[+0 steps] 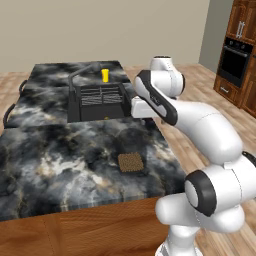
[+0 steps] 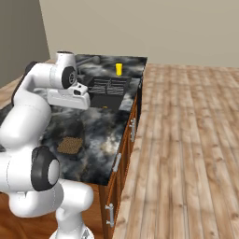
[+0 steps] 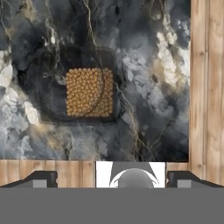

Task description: Pick the jar and cup and place them in the sink. Then turn on the water.

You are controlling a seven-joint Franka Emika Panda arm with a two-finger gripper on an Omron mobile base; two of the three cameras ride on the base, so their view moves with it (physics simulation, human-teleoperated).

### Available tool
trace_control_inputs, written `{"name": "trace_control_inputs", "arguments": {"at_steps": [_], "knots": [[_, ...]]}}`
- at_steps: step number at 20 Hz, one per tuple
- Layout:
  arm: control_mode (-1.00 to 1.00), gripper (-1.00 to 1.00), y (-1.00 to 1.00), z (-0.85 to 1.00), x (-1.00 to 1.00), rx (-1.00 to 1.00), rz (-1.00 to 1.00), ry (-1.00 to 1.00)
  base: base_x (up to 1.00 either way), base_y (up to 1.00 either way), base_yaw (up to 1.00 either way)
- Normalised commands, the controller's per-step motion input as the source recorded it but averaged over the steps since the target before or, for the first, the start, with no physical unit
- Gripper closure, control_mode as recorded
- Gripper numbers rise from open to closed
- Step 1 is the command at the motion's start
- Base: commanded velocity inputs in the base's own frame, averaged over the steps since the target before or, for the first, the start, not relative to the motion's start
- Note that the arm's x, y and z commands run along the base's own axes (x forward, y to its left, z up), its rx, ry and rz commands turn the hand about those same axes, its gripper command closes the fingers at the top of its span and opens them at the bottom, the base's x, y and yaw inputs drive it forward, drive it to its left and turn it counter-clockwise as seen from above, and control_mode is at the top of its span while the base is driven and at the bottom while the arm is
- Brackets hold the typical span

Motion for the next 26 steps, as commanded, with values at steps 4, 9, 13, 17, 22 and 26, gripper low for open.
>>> {"name": "trace_control_inputs", "arguments": {"at_steps": [4,9,13,17,22,26], "knots": [[-1.0,-1.0,0.0,-0.1,0.22,0.0,0.0,0.0,0.0,0.0,0.0],[-1.0,-1.0,0.0,-0.07,0.19,0.0,0.0,0.0,0.0,0.0,0.0],[-1.0,-1.0,0.0,-0.07,0.18,0.0,0.0,0.0,0.0,0.0,0.0],[-1.0,-1.0,0.02,-0.05,0.18,0.0,0.0,0.0,0.0,0.0,0.0],[-1.0,-1.0,0.01,-0.04,0.17,0.0,0.0,0.0,0.0,0.0,0.0],[-1.0,-1.0,0.0,-0.04,0.2,0.0,0.0,0.0,0.0,0.0,0.0]]}}
